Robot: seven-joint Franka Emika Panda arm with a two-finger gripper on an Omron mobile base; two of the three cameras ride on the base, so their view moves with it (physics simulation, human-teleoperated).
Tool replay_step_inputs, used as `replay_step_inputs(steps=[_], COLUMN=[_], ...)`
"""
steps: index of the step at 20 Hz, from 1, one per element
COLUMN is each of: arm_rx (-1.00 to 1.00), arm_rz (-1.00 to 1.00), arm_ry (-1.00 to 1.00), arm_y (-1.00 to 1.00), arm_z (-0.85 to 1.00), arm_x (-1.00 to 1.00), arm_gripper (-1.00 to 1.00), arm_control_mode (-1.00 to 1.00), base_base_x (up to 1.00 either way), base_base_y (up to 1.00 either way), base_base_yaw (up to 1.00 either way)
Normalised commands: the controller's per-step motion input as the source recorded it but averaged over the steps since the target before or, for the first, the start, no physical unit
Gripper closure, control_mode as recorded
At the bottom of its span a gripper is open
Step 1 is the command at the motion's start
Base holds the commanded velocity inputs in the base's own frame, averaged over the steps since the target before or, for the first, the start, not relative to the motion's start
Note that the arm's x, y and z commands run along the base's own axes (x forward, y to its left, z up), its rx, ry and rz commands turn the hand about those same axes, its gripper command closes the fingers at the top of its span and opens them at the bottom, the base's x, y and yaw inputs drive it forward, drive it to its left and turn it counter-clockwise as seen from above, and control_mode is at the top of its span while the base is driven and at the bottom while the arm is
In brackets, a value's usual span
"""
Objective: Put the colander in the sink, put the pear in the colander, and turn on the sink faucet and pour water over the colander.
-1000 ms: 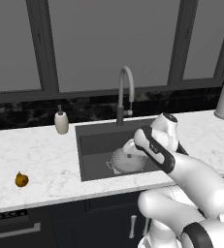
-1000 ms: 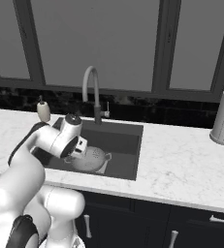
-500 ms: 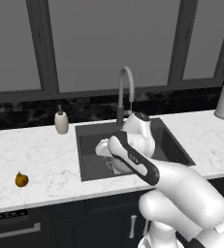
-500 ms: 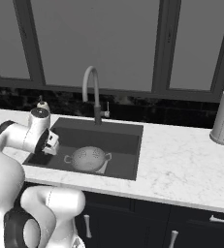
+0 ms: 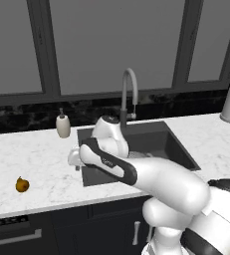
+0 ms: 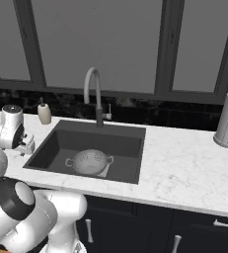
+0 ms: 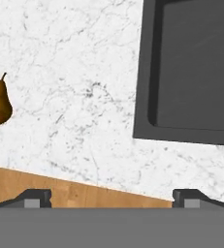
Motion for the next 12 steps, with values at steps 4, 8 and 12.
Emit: replay_step_inputs(steps=[4, 8, 12], arm_rx=[-0.17, -0.06, 0.00], arm_rz=[0.03, 0.00, 0.00], arm_ry=[0.00, 0.00, 0.00], arm_y=[0.53, 0.42, 0.47], arm_z=[-0.05, 0.00, 0.00], arm_x=[-0.01, 0.02, 0.00], arm_gripper=[-1.00, -1.00, -1.00], arm_control_mode=[-1.00, -1.00, -1.00], base_base_x=[0.00, 0.00, 0.00], base_base_y=[0.00, 0.00, 0.00], base_base_yaw=[0.00, 0.00, 0.00])
